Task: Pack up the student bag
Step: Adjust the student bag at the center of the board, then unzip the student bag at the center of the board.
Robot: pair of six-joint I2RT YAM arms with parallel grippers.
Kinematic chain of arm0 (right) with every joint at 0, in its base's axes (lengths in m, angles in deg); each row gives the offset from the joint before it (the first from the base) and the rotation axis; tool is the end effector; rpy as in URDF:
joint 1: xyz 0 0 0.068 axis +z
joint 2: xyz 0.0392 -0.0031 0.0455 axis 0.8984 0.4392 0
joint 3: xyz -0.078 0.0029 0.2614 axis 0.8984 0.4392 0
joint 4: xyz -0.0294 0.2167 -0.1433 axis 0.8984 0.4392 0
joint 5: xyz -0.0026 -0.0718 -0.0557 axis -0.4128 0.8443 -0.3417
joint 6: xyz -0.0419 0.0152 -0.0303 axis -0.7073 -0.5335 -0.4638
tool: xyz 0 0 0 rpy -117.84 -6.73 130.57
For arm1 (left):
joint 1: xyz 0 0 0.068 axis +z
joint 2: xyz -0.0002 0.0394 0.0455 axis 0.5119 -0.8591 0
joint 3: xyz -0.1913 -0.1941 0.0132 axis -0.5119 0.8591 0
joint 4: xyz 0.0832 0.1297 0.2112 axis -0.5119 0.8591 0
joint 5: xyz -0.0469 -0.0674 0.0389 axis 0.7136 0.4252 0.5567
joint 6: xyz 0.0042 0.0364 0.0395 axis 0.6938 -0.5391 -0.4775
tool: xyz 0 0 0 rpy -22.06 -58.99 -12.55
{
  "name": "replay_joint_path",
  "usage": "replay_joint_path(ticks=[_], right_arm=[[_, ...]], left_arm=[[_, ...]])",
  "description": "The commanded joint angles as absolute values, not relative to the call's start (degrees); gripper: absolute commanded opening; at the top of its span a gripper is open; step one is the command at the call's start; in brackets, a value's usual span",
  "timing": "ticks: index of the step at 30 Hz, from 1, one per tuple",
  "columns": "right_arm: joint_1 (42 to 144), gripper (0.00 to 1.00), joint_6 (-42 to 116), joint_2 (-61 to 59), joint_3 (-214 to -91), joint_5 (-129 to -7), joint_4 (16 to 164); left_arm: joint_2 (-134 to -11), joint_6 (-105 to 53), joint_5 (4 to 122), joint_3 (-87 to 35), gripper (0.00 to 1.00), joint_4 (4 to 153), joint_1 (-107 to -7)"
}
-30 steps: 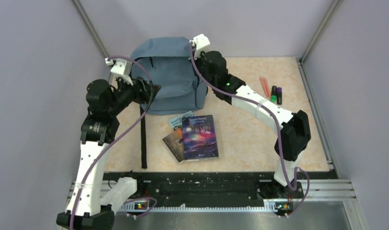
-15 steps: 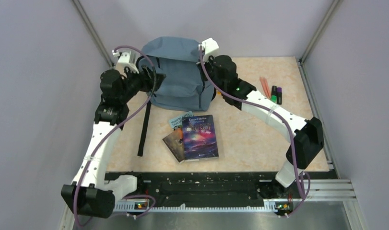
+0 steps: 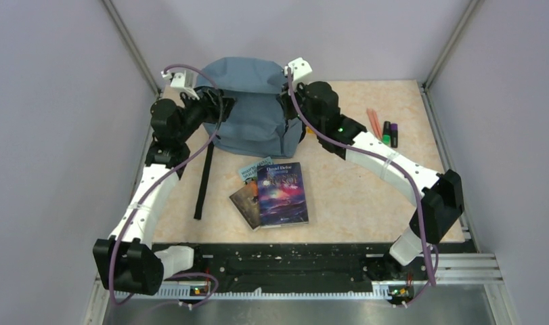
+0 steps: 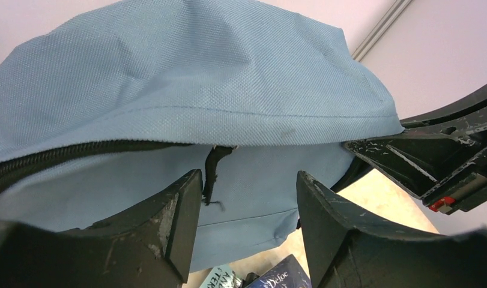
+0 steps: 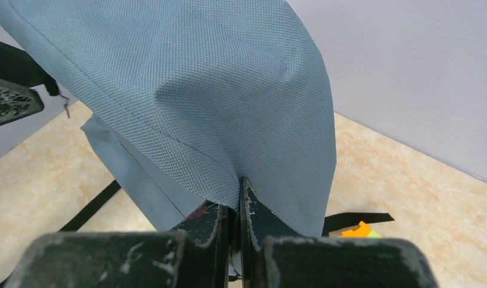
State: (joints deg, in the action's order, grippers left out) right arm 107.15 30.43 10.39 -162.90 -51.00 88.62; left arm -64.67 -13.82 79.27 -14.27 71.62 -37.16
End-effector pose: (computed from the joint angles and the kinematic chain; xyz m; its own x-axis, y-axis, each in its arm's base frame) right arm 0.2881 0.2624 0.3969 -0.0792 -0.0711 -0.9943 -0.5564 0.8308 -0.0151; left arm 0.2727 -0.0451 0.3893 -0.1802 -0.3548 -0.9174 0.4789 0.7830 -0.3969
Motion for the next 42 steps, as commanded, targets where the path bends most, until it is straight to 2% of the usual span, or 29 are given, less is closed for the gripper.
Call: replay_joint_path(ticks=[1,5,7,9,11,15,20,33,38,42], right_arm=[[106.66,0.0,32.85,7.01,-162.97,-53.27,85.15],[106.66,0.0,33.52,6.89,-162.59,-54.38,84.5],[106.7,0.0,33.49,7.04,-162.77,-54.6,84.68],[106.66,0.0,33.17,7.08,-162.94,-54.36,85.0],[106.66,0.0,32.77,7.19,-163.12,-53.67,85.4],[106.66,0.0,32.64,7.2,-163.05,-53.66,85.27],[106.66,0.0,31.59,7.2,-163.15,-52.36,86.0],[106.57,0.0,31.08,7.43,-162.03,-49.64,86.65],[106.28,0.0,31.34,7.23,-162.16,-48.07,87.24],[105.92,0.0,31.85,6.9,-162.92,-47.99,87.96]], left_arm=[[-65.58,-14.18,79.2,-14.49,0.63,66.7,-37.29],[-65.65,-15.14,76.2,-14.36,0.6,67.5,-37.25],[-65.96,-15.4,76.18,-14.63,0.56,67.66,-37.25],[-66.35,-15.55,76.22,-15.11,0.46,68.04,-37.26],[-66.11,-15.9,75.79,-15.31,0.27,68.93,-37.21],[-64.84,-16.61,74.26,-14.39,0.0,69.29,-37.09],[-64.45,-10.65,79.9,-13.03,0.0,65.64,-34.39],[-62.19,-5.31,81.44,-11.13,0.0,62.6,-26.84],[-60.55,-4.92,78.18,-10.31,0.0,63.71,-24.26],[-61.03,-4.64,69.32,-10.51,0.0,69.82,-22.76]])
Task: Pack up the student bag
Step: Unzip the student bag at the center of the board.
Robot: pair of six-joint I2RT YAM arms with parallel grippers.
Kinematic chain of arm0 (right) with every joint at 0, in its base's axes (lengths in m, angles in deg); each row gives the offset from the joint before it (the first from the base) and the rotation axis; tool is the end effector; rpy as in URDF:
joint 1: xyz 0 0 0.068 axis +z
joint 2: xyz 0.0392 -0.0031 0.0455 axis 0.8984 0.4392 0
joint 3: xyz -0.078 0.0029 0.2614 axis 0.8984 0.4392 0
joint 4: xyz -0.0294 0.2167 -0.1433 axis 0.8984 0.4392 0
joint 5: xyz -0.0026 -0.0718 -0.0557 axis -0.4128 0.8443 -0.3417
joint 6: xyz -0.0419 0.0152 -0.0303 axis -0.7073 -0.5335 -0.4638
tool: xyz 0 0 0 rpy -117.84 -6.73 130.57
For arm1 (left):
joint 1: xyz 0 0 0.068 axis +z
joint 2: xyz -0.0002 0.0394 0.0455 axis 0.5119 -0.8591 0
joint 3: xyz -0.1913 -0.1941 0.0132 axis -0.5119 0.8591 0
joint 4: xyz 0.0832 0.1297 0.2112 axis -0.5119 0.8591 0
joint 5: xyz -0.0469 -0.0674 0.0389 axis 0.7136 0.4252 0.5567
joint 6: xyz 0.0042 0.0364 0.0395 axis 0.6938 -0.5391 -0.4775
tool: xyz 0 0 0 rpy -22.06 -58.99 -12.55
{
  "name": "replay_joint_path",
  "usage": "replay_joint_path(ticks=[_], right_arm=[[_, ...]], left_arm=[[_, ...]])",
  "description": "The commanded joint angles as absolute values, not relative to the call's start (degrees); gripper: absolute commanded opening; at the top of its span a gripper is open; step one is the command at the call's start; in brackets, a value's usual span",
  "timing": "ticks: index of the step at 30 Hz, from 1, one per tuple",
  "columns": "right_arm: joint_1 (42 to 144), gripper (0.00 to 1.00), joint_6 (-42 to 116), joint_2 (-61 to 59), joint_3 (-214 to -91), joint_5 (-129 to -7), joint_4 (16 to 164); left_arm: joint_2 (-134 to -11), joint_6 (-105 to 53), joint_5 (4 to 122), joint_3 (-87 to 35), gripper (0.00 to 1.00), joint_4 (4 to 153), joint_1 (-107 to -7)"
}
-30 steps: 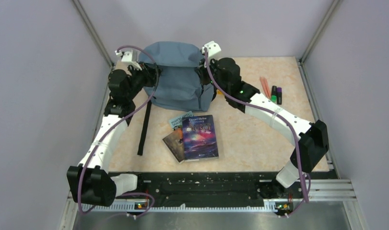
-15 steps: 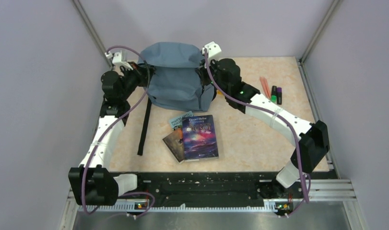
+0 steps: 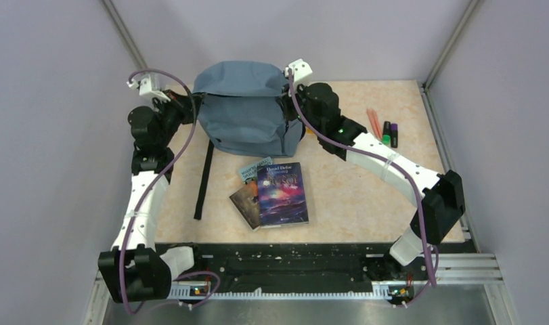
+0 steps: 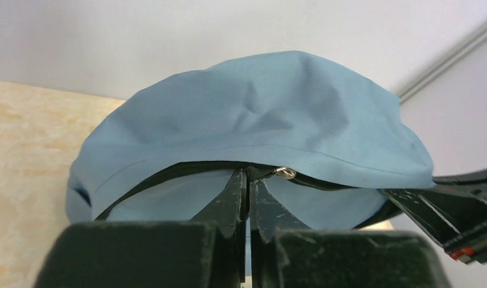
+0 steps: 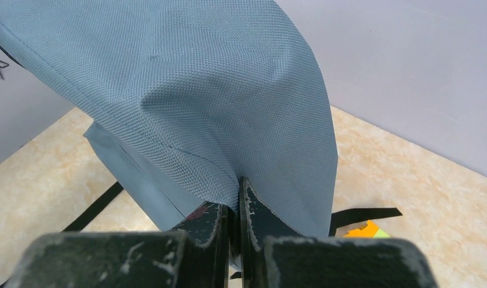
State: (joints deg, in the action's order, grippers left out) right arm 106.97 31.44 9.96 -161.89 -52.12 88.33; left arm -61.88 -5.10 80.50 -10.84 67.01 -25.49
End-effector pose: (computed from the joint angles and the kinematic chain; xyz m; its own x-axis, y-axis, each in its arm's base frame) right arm 0.2873 0.2609 0.3939 -0.0932 -0.0598 -0.9939 -0.5684 0.8228 0.0038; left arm 0.2641 0.0091 0.3886 -0.1027 -0.5010 -0.8593 0.3438 0.7928 -0.5033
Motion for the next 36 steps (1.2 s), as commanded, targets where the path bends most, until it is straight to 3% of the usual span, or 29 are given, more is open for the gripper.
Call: replay_joint_path(ticks=[1,11,17,19,22,25,30,36], right_arm=[[105.88,0.0,31.87,6.87,-163.22,-48.19,88.27],[105.43,0.0,31.75,6.11,-163.84,-48.15,90.59],[105.42,0.01,29.77,5.48,-163.46,-53.46,90.08],[105.43,0.19,26.92,4.47,-162.93,-57.37,89.65],[105.43,0.62,23.94,1.84,-160.98,-62.29,89.46],[105.43,0.86,20.6,-1.41,-158.87,-68.23,87.82],[107.06,0.98,14.09,-6.02,-154.64,-75.97,84.47],[113.17,0.99,2.53,-4.27,-156.0,-76.08,82.27]], left_arm=[[-61.24,-3.81,67.36,-10.6,0.0,71.58,-22.22],[-65.59,-0.62,61.39,-10.1,0.0,77.51,-17.96],[-64.93,-0.7,64.08,-9.59,0.0,76.86,-18.04],[-63.99,-0.91,66.01,-9.68,0.0,76.54,-18.21],[-63.64,-1.2,69.39,-10.4,0.0,75.85,-18.77],[-64.53,-0.73,73.05,-11.99,0.0,76.33,-19.16],[-65.13,0.87,75.56,-12.44,0.0,76.18,-19.54],[-64.58,1.26,75.91,-12.47,0.0,76.07,-19.54]])
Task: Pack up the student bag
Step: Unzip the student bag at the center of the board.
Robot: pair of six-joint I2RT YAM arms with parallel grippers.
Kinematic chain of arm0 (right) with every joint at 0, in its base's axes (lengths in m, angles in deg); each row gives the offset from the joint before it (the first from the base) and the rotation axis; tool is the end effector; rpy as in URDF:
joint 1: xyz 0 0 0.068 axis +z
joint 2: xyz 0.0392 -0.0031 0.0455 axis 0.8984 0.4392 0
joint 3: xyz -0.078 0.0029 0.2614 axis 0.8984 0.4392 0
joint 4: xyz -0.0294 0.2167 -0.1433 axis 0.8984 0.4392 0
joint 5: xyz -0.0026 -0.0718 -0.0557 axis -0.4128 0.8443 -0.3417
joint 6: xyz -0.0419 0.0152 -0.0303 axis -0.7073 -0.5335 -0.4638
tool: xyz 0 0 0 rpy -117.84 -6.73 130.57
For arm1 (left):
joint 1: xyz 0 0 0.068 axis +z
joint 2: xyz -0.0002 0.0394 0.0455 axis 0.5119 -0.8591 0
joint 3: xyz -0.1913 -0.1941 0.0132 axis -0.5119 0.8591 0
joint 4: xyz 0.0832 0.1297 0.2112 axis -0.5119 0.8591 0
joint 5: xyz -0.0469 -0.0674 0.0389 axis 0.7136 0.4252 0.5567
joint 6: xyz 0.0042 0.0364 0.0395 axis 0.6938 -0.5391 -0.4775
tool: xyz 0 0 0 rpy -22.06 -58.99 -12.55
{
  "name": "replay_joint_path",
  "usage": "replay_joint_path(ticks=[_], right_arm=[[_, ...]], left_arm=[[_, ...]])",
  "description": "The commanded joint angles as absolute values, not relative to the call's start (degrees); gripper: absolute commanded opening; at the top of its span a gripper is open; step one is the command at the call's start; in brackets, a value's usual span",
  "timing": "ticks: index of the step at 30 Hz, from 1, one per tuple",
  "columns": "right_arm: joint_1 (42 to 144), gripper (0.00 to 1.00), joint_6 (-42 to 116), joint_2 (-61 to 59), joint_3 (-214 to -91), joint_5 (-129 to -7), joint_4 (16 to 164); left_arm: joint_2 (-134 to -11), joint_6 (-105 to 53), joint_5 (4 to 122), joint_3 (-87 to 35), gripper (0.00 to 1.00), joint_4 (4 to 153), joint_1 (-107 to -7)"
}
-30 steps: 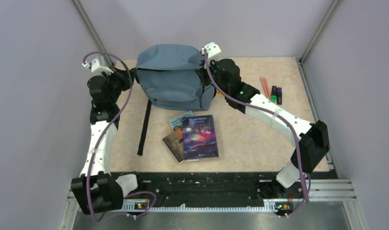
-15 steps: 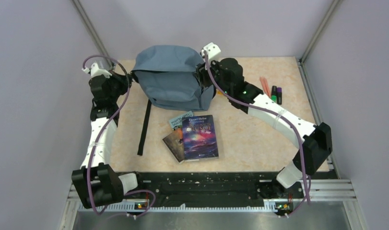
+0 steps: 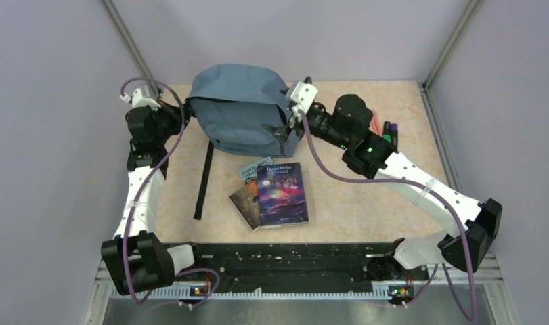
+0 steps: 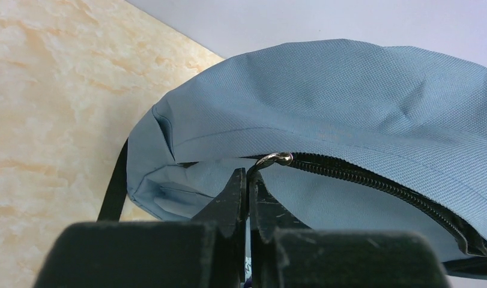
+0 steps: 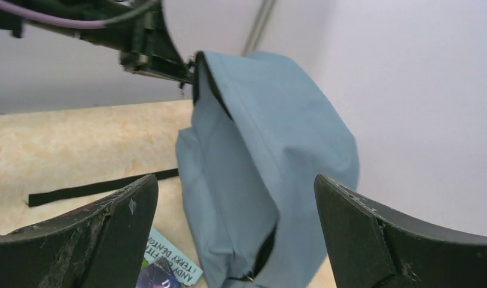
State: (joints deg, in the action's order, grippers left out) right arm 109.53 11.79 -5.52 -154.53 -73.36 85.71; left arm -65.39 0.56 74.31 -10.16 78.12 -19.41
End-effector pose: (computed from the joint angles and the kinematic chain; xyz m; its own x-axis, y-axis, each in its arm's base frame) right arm 0.2117 0.2273 0.4422 0.3205 -0.1148 -0.9403 -0.7915 0.5128 -0.3324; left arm 0.2771 0.0438 0.3482 -0.2109 -0.6417 -0.7374 0.0046 0.7537 -0.6572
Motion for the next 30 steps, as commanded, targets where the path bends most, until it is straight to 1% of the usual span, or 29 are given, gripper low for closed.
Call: replay_joint_path(ticks=[1,5,11,15,19,21,23,24,25,26,27,28,30], right_arm=[[113.73,0.99,1.42,-2.87,-157.28,-76.0,82.45],[114.34,0.99,-1.38,4.06,-163.93,-75.17,84.24],[115.77,0.99,-9.84,12.63,-170.46,-66.46,85.39],[116.45,0.99,-15.6,16.38,-172.69,-61.65,84.02],[116.62,0.99,-18.0,19.71,-174.03,-57.6,80.52],[116.67,0.96,-18.99,21.01,-174.4,-55.3,78.19],[116.69,0.85,-19.85,22.26,-175.24,-53.35,76.72],[116.69,0.76,-20.22,22.92,-175.84,-52.05,76.16],[116.68,0.66,-20.51,23.5,-176.64,-50.87,75.91],[116.72,0.51,-20.78,24.0,-177.25,-49.52,75.45],[116.69,0.39,-20.93,24.3,-177.55,-48.39,74.64],[116.71,0.3,-21.09,24.52,-177.67,-47.4,73.78],[116.73,0.2,-20.76,24.39,-177.86,-45.69,72.42]], left_arm=[[-64.5,1.27,75.99,-12.48,0.0,76.07,-19.55],[-63.99,1.02,75.81,-12.47,0.0,76.15,-19.54],[-63.77,0.8,75.83,-12.63,0.0,76.32,-19.53],[-64.0,0.81,76.22,-12.87,0.0,76.42,-19.54],[-64.23,-0.3,76.61,-14.19,0.0,77.91,-19.38],[-63.91,-1.7,75.98,-14.77,0.0,78.94,-19.36],[-63.5,-2.28,75.21,-14.76,0.0,79.22,-19.38],[-63.48,-2.4,75.02,-14.69,0.0,79.16,-19.37],[-63.63,-2.45,74.89,-14.65,0.0,79.15,-19.32],[-63.84,-2.33,74.75,-14.55,0.0,79.15,-19.28],[-64.14,-2.16,74.82,-14.5,0.0,79.09,-19.15],[-64.41,-1.81,75.04,-14.42,0.0,79.05,-18.96],[-65.05,-0.81,75.98,-14.18,0.0,78.55,-18.07]])
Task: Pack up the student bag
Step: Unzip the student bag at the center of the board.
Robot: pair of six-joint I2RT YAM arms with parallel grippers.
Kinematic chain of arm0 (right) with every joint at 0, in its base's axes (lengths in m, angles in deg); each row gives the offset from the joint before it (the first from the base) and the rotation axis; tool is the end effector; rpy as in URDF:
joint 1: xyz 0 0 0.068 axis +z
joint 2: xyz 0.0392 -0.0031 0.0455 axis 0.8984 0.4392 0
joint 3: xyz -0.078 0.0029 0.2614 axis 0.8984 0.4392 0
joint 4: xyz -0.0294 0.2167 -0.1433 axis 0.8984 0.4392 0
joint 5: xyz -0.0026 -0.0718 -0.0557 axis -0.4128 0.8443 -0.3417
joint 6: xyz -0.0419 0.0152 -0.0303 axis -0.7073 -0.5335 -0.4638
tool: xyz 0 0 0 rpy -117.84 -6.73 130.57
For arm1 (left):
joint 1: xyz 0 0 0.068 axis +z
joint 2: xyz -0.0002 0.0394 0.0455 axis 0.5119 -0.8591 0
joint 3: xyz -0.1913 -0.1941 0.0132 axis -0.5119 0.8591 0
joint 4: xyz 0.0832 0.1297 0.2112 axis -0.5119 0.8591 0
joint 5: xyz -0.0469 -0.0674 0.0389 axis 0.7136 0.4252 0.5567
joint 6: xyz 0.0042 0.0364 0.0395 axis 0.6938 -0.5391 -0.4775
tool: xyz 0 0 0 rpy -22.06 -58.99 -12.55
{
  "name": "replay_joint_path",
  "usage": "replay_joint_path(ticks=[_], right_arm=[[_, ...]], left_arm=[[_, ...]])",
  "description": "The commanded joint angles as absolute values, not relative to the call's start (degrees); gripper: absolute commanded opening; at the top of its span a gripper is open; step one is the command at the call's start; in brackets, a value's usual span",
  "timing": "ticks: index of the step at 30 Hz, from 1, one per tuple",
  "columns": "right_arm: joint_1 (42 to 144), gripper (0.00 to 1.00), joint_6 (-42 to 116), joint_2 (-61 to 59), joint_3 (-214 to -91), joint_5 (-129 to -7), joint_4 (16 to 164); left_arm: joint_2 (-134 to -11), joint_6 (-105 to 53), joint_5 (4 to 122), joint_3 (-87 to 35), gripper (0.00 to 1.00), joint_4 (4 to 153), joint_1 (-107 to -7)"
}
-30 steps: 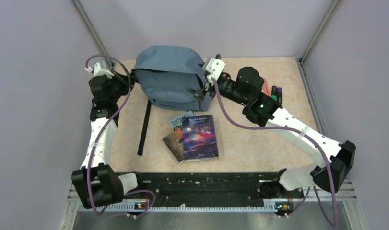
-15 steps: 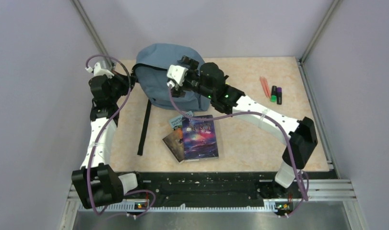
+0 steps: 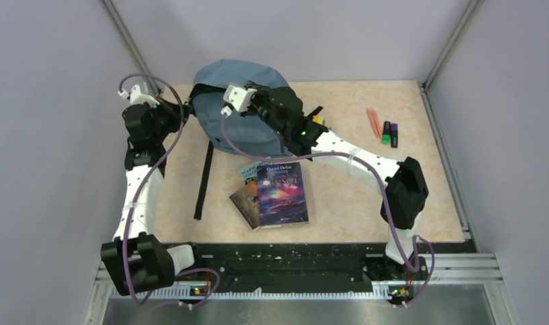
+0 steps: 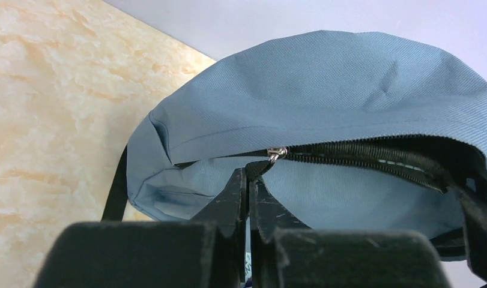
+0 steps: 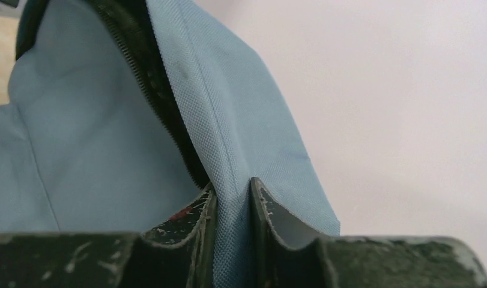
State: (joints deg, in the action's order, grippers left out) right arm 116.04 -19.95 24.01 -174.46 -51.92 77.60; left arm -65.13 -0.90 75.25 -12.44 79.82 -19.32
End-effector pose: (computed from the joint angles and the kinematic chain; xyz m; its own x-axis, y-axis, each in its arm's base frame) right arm 0.2825 0.3541 0.3950 0.5495 -0.5318 -0.6444 -0.4177 0.4931 -0.7631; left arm 0.2756 0.0434 0.3605 -0.2086 -0.6190 -0.7572 0.0307 0.7697 -0.6376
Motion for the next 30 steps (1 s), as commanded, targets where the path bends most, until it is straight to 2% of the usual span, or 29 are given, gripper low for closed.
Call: replay_joint_path(ticks=[1,4,20,30], right_arm=[[116.73,0.16,-20.2,24.34,-178.07,-45.16,72.19],[116.69,0.0,-18.08,23.6,-178.24,-43.38,71.99],[115.57,0.0,-2.9,19.2,-179.56,-37.97,73.22],[114.58,0.0,2.06,18.32,-179.88,-42.18,74.96]], left_arm=[[-65.3,-0.39,76.22,-14.02,0.0,78.18,-17.23],[-65.79,-0.14,75.75,-13.49,0.0,77.98,-15.99],[-75.51,-4.38,73.72,-17.21,0.0,86.02,-14.7],[-83.32,-9.6,75.25,-20.08,0.0,88.38,-14.44]])
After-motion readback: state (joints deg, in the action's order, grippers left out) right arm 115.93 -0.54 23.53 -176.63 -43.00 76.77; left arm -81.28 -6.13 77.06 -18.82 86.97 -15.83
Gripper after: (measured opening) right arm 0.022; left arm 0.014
